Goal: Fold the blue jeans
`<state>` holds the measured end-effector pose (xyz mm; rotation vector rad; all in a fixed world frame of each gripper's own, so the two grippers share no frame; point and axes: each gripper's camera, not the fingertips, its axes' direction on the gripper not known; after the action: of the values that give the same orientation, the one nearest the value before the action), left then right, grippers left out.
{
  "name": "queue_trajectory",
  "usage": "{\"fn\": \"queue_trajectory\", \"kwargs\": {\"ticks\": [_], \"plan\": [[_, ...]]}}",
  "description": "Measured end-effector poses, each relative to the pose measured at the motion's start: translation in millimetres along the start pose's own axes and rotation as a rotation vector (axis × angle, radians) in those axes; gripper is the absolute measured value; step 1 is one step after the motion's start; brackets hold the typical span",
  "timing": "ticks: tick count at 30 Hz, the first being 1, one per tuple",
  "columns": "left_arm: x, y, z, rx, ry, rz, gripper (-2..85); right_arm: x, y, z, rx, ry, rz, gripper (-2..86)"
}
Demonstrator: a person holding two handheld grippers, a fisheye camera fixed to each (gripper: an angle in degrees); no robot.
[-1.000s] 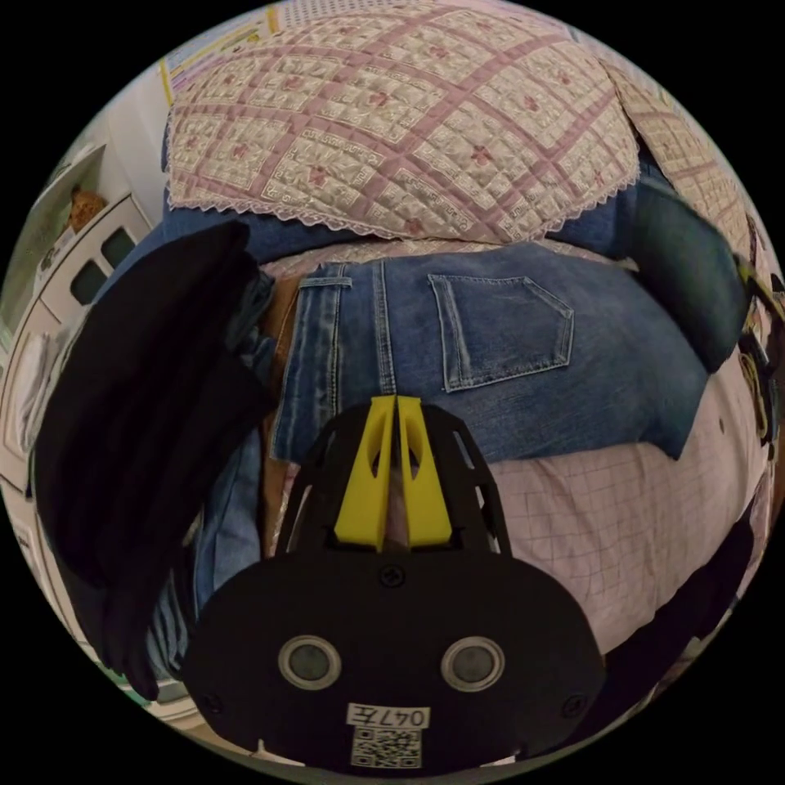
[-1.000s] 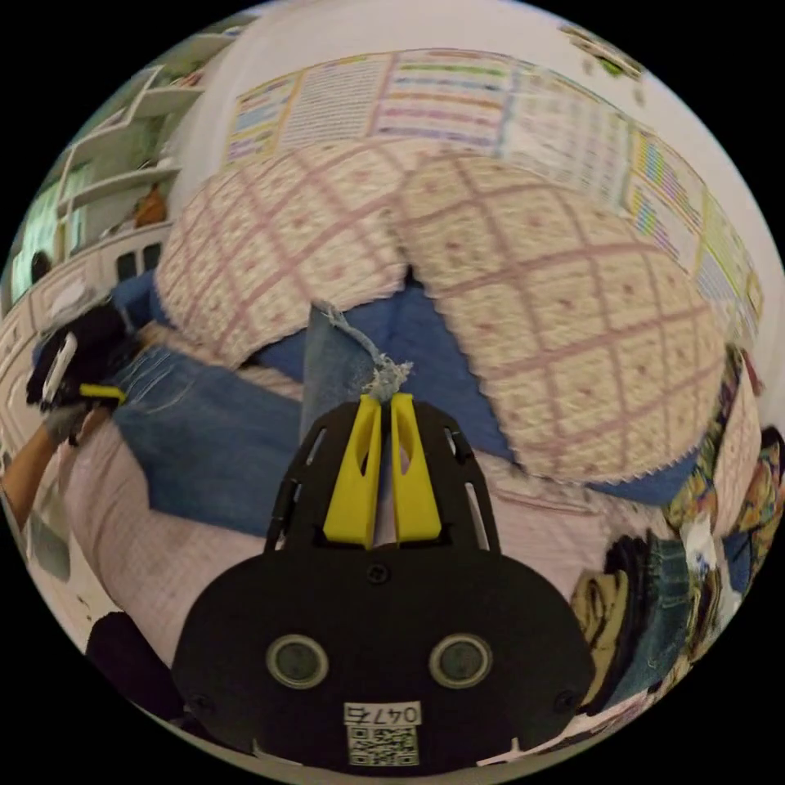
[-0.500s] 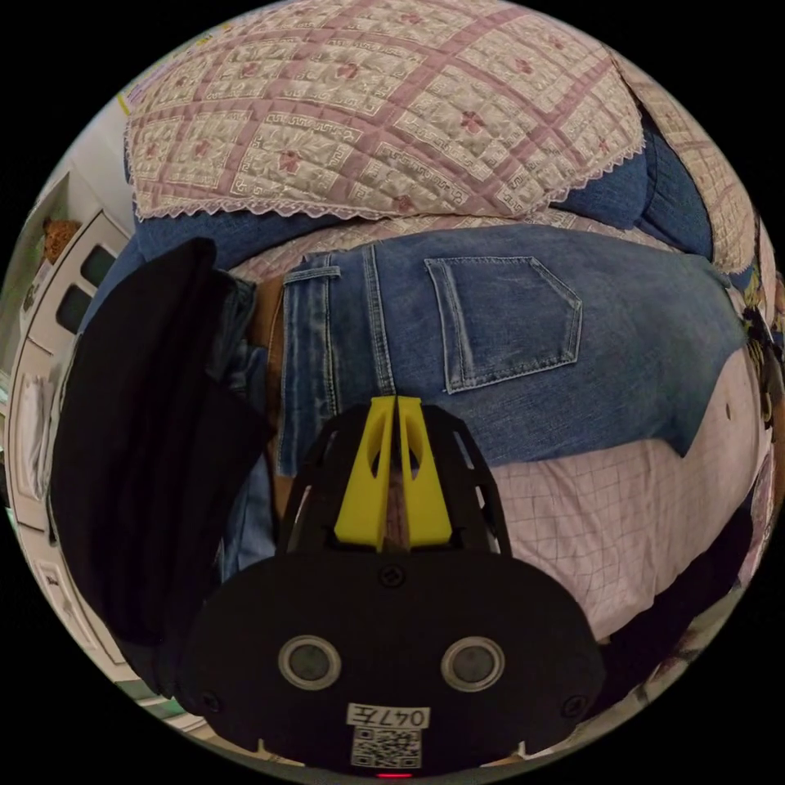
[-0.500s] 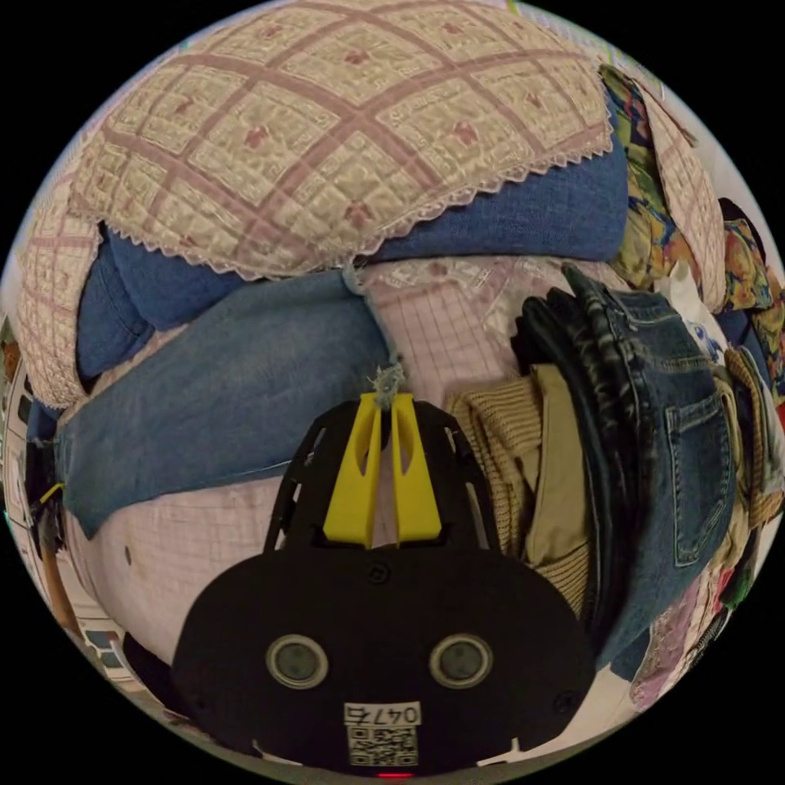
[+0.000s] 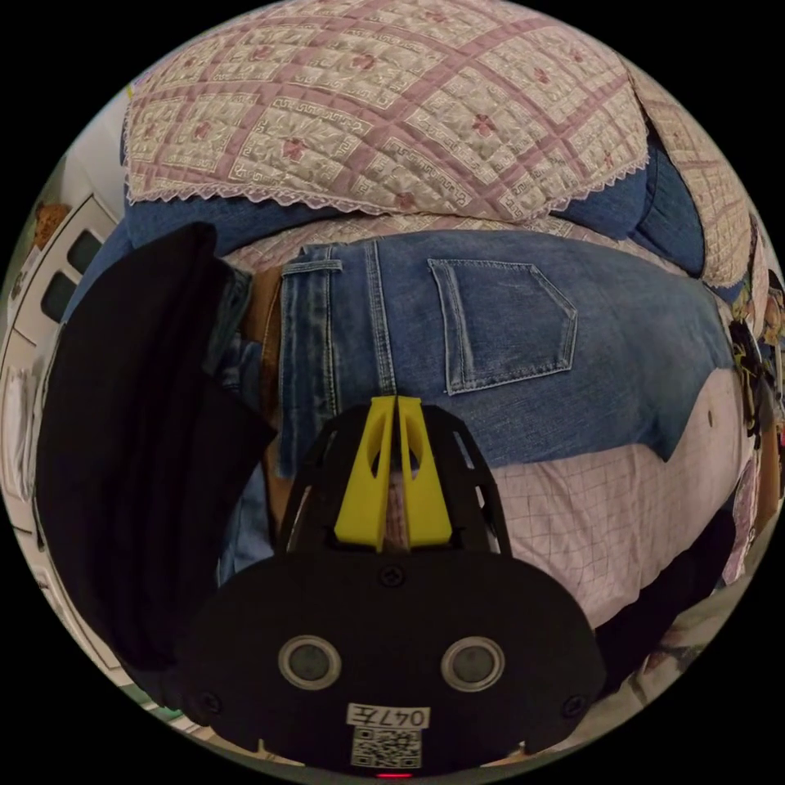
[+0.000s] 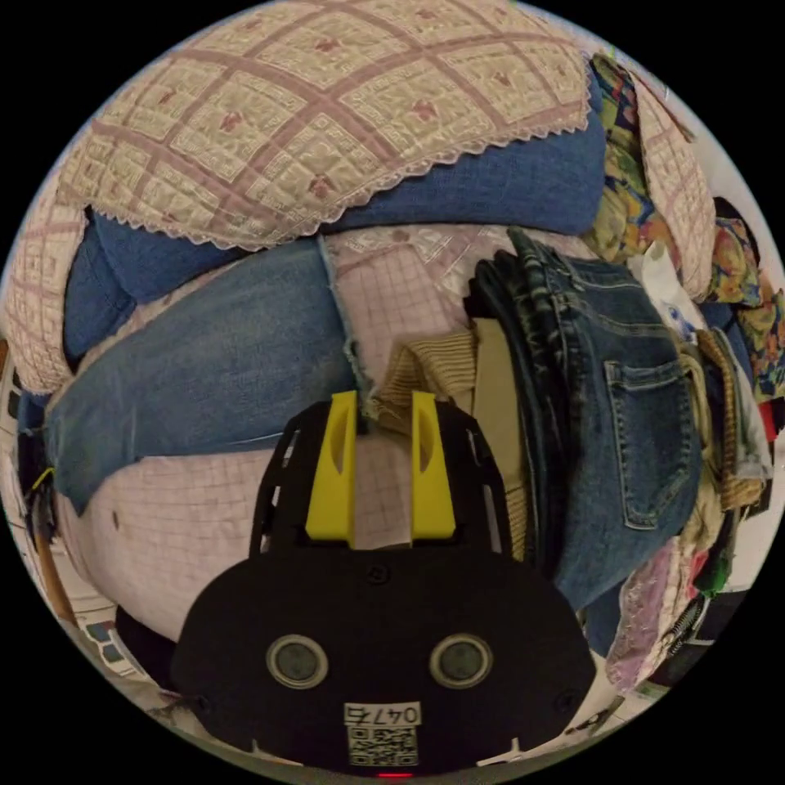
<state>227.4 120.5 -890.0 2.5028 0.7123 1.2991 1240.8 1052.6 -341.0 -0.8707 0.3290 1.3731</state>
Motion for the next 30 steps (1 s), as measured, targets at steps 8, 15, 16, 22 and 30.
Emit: {"fn": "queue_trajectory", "kwargs": {"ticks": [8, 15, 16, 22, 30], "plan": [[3.5, -4.3, -3.4, 0.034, -0.011, -0.056, -0.7, -36.4, -11.7, -24.1, 0.151, 0.056, -0.214, 5.6], [28.9, -27.6, -4.3, -0.037, -0.132, 0.045, -0.9, -65.3, -44.4, 4.1, 0.141, -0.037, -0.290, 3.4], [30.3, -29.6, -4.2, -0.043, -0.139, 0.053, -0.9, -73.5, -51.9, 13.1, 0.135, -0.032, -0.296, 3.3], [18.0, -43.1, -5.5, -0.056, -0.065, 0.023, -0.7, -124.4, -90.4, 59.8, 0.124, -0.121, -0.311, 3.7], [13.5, -65.6, -10.1, -0.107, -0.013, 0.064, -0.7, -229.3, -117.2, 112.5, 0.091, 0.010, -0.404, 4.0]]}}
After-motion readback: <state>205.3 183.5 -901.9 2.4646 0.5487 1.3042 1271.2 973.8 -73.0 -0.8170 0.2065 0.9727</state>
